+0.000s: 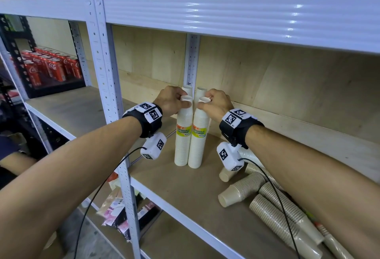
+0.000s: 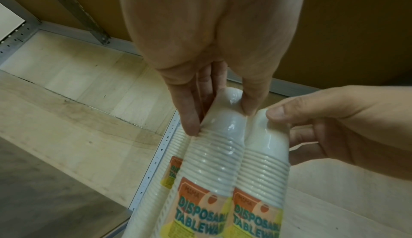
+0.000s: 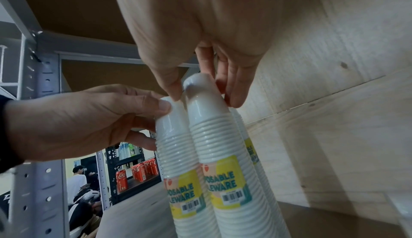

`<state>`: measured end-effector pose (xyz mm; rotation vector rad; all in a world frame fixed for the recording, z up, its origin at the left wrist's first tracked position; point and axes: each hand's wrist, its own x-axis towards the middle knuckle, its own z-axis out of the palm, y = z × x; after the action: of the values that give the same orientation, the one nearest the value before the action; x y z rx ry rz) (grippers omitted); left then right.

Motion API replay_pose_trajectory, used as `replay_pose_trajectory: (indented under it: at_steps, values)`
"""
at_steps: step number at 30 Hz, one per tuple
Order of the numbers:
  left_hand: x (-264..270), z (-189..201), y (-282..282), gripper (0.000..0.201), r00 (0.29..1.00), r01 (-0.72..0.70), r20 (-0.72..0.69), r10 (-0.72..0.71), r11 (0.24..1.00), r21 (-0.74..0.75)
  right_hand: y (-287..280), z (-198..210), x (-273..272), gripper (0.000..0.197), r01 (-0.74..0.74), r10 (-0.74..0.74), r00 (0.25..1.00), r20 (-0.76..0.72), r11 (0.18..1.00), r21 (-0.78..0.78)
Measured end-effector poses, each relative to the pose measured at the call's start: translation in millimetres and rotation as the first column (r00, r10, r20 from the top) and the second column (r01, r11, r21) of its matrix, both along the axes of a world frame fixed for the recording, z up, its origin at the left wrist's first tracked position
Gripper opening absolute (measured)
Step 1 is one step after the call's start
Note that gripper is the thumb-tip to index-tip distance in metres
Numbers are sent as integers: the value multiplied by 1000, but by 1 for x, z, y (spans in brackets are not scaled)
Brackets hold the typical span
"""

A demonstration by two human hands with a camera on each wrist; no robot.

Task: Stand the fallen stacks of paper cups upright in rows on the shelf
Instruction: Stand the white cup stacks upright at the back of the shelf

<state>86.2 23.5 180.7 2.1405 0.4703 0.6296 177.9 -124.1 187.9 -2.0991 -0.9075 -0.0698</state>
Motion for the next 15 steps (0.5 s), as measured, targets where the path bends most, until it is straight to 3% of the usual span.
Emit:
replay_pose_trajectory:
  at_steps: [2,7,15]
  values:
    - [-1,1,0,26,1000,8,-5,-8,1000,10,0,0,1,41,26,-26,1000,-4,999,-19]
    - [-1,3,0,20,1000,12,-19,-12,1000,25,0,3,2,28,-8,8,1000,1,1000,-25]
    - [1,11,14,26,999,-45,-10,45,998,47,5,9,0,28,-61,61,998,19,998,8]
